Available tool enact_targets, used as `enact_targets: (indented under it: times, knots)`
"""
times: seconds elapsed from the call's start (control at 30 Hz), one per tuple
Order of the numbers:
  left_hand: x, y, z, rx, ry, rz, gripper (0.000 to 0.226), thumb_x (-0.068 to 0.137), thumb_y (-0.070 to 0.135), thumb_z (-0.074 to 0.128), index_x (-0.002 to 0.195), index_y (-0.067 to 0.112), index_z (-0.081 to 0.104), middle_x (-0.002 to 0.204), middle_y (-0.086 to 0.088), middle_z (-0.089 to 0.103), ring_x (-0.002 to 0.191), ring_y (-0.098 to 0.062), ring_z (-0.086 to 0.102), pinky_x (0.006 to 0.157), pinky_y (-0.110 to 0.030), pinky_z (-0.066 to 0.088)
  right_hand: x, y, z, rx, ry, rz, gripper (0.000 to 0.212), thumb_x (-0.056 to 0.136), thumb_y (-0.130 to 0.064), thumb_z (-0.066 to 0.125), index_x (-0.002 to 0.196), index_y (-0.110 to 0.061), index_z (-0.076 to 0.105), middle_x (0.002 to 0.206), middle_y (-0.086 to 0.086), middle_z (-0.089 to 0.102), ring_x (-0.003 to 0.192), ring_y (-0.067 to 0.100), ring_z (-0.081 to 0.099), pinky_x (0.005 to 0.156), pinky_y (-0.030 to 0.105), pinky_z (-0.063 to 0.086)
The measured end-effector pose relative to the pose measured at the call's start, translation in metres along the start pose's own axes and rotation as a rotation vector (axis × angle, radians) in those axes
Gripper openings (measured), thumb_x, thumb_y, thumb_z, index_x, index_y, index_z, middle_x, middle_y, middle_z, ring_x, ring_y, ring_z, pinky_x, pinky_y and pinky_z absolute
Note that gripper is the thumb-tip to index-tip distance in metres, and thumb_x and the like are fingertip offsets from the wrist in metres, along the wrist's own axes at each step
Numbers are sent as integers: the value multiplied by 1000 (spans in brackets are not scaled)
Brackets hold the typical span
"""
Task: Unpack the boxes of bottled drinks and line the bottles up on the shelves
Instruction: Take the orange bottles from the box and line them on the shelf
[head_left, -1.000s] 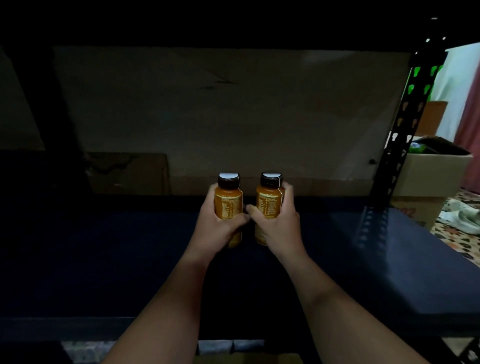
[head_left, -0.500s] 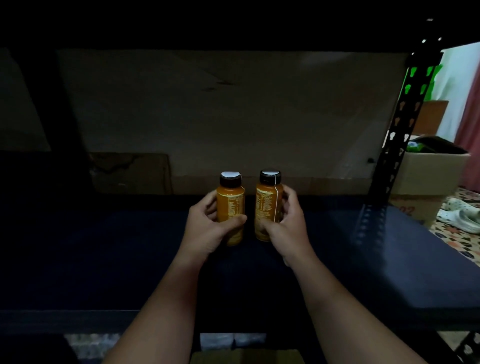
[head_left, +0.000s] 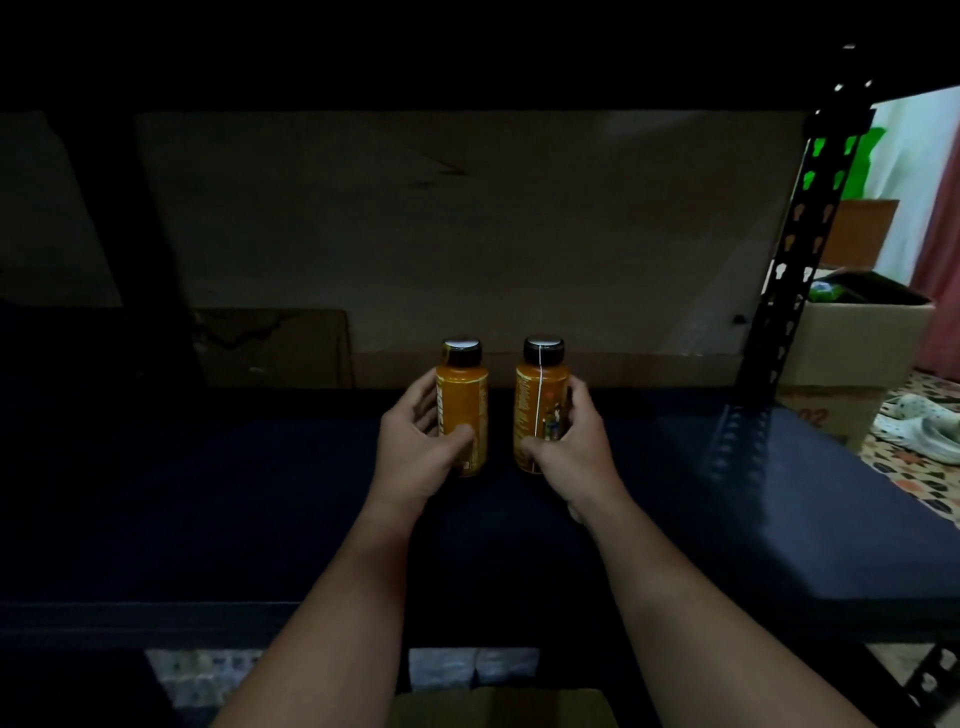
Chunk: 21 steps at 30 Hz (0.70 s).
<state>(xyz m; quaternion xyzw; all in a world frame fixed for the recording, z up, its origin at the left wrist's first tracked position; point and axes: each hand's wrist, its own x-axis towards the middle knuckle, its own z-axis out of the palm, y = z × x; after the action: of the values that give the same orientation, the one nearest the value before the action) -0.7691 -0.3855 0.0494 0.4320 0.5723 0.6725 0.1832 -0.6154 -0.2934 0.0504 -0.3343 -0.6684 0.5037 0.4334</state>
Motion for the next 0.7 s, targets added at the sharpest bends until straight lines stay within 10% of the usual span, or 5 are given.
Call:
enact_targets:
  times: [0.27, 0.7]
  knots:
    - [1, -3, 9, 135, 118, 94, 78, 69, 17, 93, 134, 32, 54, 122, 24, 56, 114, 9, 53, 89, -21, 51, -1, -3, 0, -24, 16, 6, 89, 77, 6, 78, 142, -38, 36, 129, -16, 49, 122, 5, 43, 101, 34, 41]
    - [4, -7, 11, 219, 159, 124, 82, 68, 22, 94, 136, 32, 49, 137, 10, 55, 115, 0, 55, 85, -17, 49, 2, 3, 1, -125, 52, -26, 100, 72, -5, 86, 147, -37, 29, 145, -6, 45, 133, 15, 43, 99, 31, 43]
